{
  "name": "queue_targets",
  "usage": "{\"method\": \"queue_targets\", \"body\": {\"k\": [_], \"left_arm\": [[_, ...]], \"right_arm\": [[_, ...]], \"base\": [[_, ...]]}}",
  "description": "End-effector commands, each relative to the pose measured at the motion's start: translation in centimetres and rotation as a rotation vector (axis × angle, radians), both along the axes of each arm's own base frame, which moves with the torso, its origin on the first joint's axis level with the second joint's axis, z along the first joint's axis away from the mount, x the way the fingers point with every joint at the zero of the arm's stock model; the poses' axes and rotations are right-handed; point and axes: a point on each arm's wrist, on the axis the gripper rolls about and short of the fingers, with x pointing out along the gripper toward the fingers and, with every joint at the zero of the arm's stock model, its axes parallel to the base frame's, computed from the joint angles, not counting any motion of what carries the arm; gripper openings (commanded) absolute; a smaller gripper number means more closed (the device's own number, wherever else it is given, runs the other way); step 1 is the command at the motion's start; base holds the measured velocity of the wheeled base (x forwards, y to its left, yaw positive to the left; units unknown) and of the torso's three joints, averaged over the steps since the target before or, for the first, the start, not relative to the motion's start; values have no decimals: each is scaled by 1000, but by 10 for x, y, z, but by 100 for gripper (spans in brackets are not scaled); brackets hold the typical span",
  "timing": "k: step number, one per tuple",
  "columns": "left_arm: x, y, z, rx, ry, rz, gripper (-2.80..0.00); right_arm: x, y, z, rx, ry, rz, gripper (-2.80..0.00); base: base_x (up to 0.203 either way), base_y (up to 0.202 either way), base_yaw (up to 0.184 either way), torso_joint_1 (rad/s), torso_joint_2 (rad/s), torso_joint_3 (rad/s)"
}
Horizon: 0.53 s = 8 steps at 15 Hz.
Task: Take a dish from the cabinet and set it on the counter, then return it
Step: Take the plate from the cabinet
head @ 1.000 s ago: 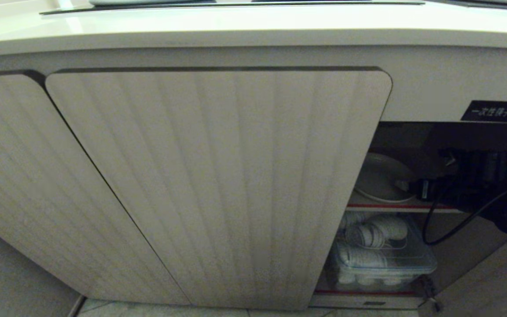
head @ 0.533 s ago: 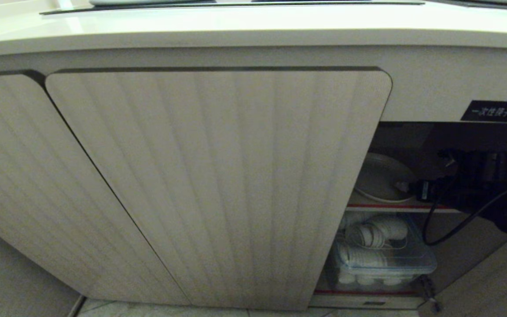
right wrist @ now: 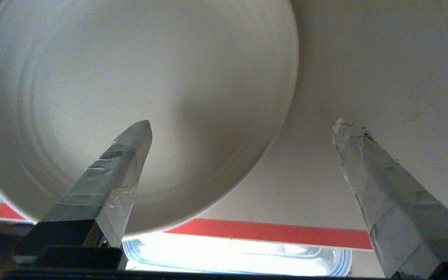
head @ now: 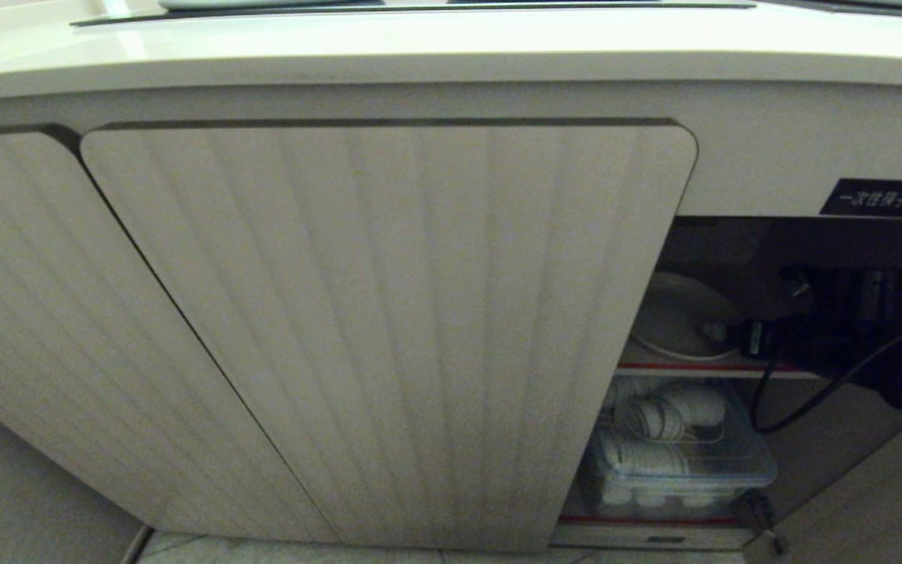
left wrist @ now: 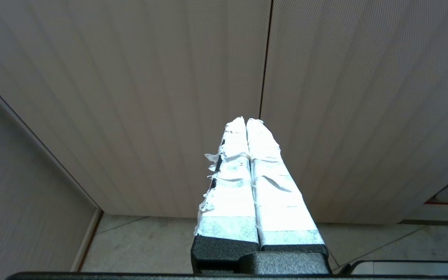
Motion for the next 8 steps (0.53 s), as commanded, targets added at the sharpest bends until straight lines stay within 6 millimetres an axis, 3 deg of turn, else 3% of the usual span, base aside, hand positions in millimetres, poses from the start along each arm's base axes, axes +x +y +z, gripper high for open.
{"method": "queue_targets", "body": {"k": [1,8], "left_arm": [[0,0,0,0,0,0,-280],[0,0,0,0,0,0,-280]], "right_arm": [[3,0,5,-1,-21,1,0],[3,0,3,5,8,1,0]], "base": [[0,0,0,0,0,0],[0,0,0,0,0,0]]}}
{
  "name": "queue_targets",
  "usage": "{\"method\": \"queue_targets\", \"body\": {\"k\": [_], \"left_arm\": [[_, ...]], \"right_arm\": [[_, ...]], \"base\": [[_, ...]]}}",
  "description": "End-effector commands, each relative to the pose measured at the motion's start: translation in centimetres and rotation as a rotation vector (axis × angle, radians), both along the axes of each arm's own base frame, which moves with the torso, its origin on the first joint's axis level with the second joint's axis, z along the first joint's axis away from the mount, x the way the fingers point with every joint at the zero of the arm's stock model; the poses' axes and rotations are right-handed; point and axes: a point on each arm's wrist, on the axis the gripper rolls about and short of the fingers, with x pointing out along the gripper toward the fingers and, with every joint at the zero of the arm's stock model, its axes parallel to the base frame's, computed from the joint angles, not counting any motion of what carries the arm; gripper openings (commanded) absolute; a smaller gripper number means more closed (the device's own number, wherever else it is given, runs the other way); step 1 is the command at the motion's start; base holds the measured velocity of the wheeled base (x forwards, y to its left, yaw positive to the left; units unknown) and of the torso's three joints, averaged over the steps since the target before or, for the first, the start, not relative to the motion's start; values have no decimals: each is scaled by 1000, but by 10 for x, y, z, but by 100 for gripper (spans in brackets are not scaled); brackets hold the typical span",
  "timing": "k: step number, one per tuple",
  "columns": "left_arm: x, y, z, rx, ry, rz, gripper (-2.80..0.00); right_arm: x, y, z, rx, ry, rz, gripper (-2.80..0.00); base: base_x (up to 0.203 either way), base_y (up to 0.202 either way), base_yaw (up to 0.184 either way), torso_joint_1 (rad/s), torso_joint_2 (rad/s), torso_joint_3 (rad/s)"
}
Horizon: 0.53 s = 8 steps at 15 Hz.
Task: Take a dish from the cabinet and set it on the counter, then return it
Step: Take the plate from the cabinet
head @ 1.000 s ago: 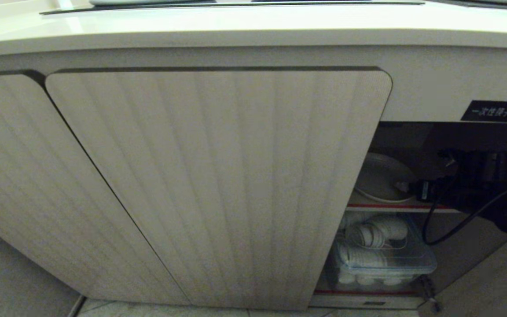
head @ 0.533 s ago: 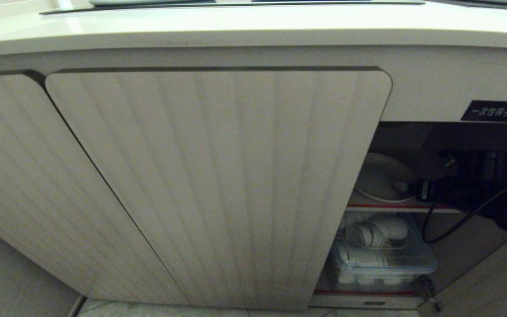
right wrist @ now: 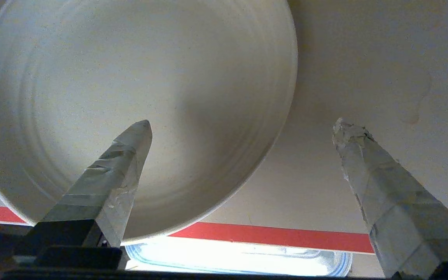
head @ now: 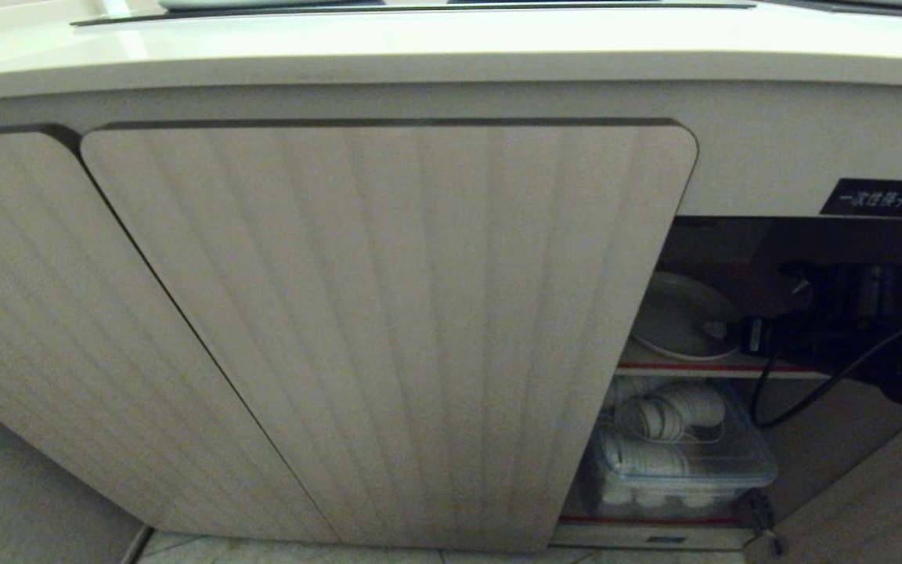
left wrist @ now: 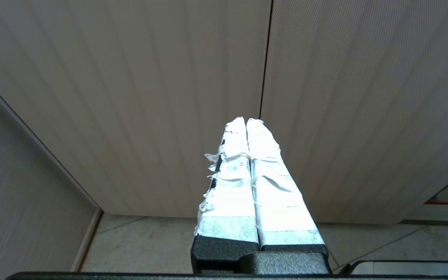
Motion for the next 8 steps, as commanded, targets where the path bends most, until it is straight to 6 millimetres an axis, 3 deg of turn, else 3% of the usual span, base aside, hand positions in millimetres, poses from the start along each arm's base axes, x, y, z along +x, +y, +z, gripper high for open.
{"method": "queue_targets", "body": {"k": [1,8], "left_arm": [[0,0,0,0,0,0,-280],[0,0,0,0,0,0,-280]], "right_arm": [[0,0,0,1,-4,1,0],[2,0,3,14,4,-2,0]], "base": [[0,0,0,0,0,0],[0,0,0,0,0,0]]}}
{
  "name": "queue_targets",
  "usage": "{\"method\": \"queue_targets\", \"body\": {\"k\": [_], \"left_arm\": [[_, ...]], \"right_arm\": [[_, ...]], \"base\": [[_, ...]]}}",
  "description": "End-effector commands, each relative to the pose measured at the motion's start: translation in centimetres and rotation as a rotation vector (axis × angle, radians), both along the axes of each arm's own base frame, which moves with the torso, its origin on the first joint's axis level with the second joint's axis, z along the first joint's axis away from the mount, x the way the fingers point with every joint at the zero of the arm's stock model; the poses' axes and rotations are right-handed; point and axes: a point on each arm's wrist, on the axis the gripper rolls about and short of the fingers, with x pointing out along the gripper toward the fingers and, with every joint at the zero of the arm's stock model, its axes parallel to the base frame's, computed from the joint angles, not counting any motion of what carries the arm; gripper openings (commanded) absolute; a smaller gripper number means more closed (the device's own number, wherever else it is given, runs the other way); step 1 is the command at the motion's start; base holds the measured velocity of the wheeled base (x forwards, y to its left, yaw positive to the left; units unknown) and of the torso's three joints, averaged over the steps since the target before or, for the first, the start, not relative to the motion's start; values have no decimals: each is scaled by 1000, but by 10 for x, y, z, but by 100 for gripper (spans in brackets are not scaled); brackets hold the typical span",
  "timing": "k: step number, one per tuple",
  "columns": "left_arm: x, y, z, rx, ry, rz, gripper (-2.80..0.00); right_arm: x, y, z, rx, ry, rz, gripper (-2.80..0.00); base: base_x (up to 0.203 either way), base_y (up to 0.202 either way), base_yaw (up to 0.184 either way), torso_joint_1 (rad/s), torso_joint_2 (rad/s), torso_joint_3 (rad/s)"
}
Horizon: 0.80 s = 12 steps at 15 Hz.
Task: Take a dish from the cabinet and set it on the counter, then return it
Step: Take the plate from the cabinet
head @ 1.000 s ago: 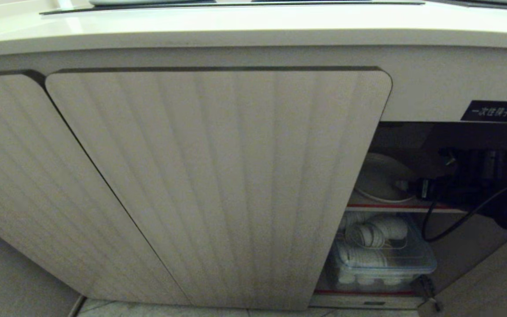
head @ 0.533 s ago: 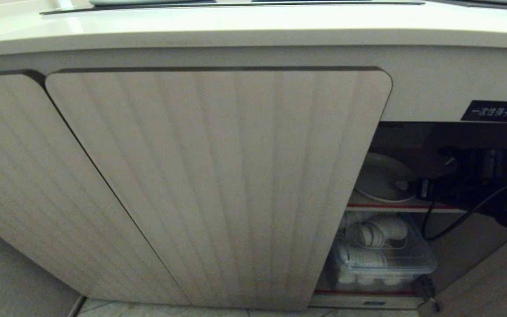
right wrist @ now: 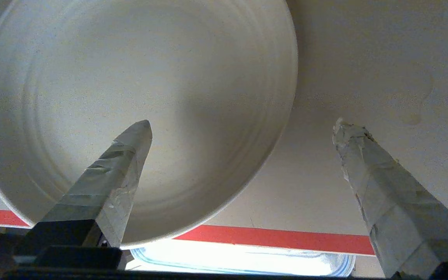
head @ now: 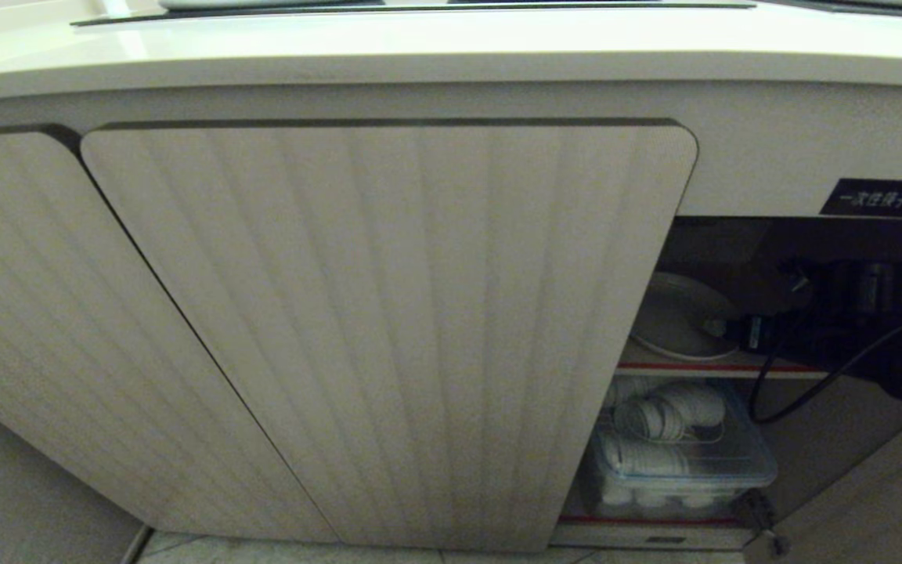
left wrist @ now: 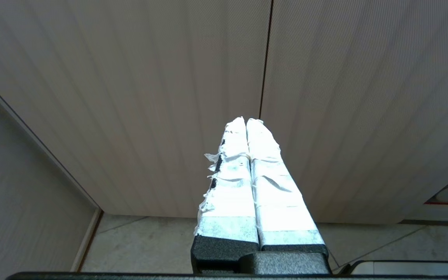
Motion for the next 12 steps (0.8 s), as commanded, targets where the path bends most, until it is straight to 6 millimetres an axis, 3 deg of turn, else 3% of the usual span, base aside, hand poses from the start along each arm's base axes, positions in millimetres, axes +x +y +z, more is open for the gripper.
{"method": "queue_targets", "body": {"k": [1,12], "left_arm": [[0,0,0,0,0,0,-280],[0,0,0,0,0,0,-280]], "right_arm": [[0,0,1,1,-5,2,0],[3,5,1,8,34,19,0]], "base": [[0,0,0,0,0,0],[0,0,0,0,0,0]]}}
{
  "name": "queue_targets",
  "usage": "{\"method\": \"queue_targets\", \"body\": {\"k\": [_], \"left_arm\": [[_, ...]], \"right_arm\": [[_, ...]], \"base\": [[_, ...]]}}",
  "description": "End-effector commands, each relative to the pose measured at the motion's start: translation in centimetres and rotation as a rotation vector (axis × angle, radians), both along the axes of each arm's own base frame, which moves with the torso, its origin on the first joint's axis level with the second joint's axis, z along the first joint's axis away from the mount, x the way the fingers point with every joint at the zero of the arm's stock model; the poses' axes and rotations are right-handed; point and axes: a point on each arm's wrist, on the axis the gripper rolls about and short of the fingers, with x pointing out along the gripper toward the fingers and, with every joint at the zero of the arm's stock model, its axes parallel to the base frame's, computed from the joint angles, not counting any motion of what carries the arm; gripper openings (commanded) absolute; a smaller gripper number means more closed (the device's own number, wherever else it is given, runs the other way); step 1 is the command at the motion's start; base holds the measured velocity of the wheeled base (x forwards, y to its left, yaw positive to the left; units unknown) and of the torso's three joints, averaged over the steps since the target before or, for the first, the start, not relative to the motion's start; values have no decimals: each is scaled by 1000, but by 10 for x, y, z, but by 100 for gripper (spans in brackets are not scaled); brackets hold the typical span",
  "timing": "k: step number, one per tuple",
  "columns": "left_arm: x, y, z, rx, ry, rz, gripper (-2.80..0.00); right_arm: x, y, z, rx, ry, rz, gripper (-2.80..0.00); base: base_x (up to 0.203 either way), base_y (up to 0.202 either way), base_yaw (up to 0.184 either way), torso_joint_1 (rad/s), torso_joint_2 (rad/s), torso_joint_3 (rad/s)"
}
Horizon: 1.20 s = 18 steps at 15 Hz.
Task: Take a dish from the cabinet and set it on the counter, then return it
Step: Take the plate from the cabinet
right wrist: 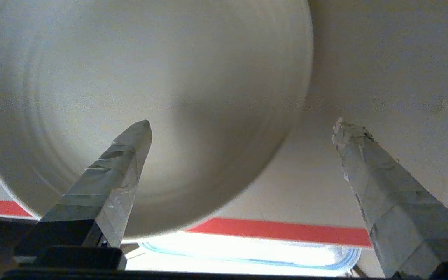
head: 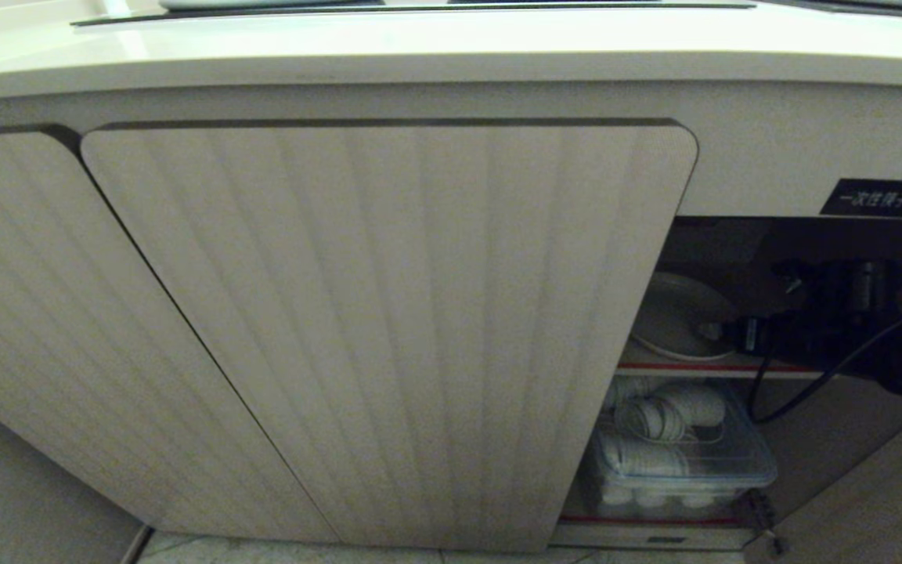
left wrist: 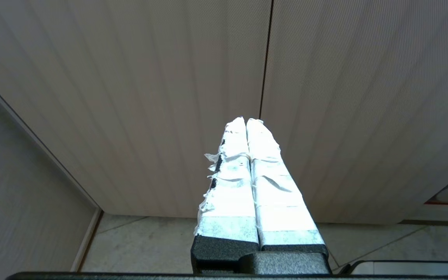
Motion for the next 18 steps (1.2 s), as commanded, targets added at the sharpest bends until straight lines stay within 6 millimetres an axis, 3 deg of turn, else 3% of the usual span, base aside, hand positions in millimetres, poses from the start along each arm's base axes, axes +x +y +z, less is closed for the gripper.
{"method": "queue_targets", "body": {"k": [1,18], "left_arm": [[0,0,0,0,0,0,-280],[0,0,0,0,0,0,-280]], "right_arm": [[3,2,3,-2,-14,7,0],[8,4,-3,-3,-9,14,0]], "base": [[0,0,0,0,0,0],[0,0,0,0,0,0]]}}
